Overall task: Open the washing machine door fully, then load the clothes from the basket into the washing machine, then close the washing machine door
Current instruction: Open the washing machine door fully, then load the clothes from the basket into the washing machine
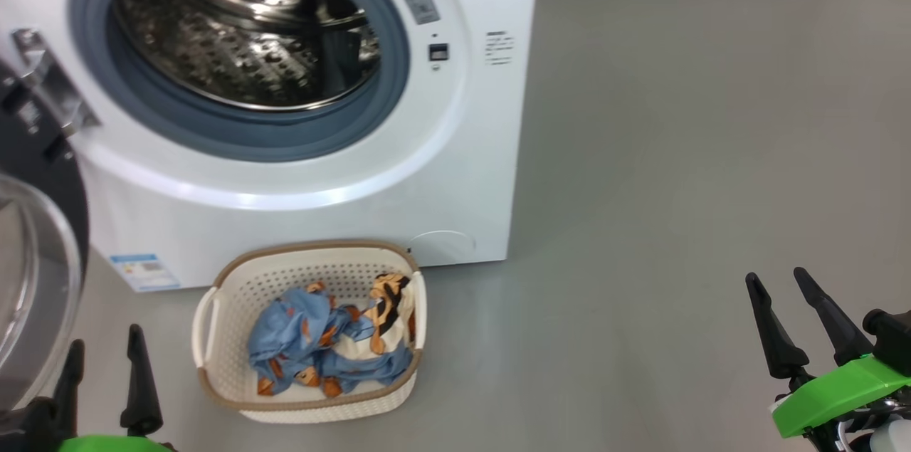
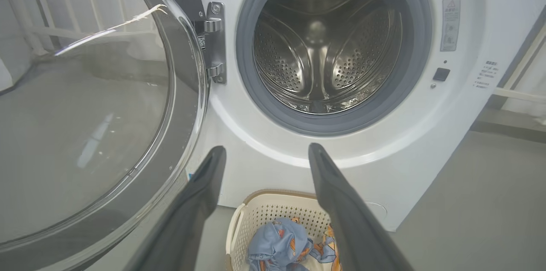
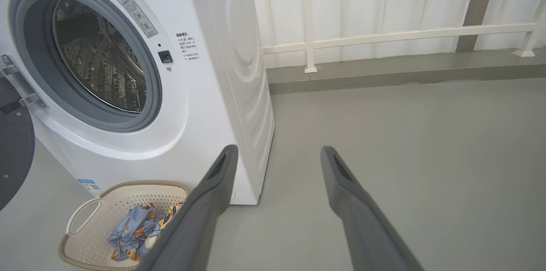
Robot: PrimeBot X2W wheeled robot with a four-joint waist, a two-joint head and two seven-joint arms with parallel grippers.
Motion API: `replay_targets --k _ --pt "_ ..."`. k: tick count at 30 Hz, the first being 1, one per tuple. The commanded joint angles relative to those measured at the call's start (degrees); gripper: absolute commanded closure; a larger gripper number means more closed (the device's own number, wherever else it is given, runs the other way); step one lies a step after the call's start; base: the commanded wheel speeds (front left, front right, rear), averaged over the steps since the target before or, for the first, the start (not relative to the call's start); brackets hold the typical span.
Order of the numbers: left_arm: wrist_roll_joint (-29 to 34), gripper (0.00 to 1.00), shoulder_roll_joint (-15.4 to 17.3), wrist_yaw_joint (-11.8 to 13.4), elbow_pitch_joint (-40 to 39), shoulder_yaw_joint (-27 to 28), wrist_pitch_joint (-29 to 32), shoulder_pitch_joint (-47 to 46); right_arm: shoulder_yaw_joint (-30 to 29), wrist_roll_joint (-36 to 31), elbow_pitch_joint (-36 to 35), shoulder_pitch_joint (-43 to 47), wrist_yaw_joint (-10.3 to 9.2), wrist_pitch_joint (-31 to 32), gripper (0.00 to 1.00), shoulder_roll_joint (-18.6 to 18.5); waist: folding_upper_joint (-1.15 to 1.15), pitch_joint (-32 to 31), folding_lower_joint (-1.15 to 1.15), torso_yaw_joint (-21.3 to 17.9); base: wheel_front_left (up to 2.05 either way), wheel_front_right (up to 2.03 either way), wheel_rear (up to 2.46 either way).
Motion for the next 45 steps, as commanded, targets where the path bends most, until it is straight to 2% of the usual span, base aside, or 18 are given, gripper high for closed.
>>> replay_targets --k 1,18,45 --pt "-0.79 0.00 1.72 -0.08 -1.63 1.37 -0.30 -0.86 0.77 0.00 -1.14 0.38 0.09 -0.70 0.00 -1.28 0.00 -0.55 0.00 -1.70 0.00 0.00 0.00" --pt "-2.77 0.00 2.31 -0.09 -2.58 -3.15 -0.30 -0.09 -0.01 -0.06 -1.40 1.37 0.09 -0.70 0.00 -1.39 0.00 -0.60 0.00 -5.45 0.00 0.00 0.00" --pt "-4.76 0.00 3.90 -0.09 -4.18 -6.55 -0.30 -1.73 -0.43 -0.44 -1.74 0.21 0.09 -0.70 0.00 -0.61 0.00 0.96 0.00 -4.67 0.01 -0.04 0.03"
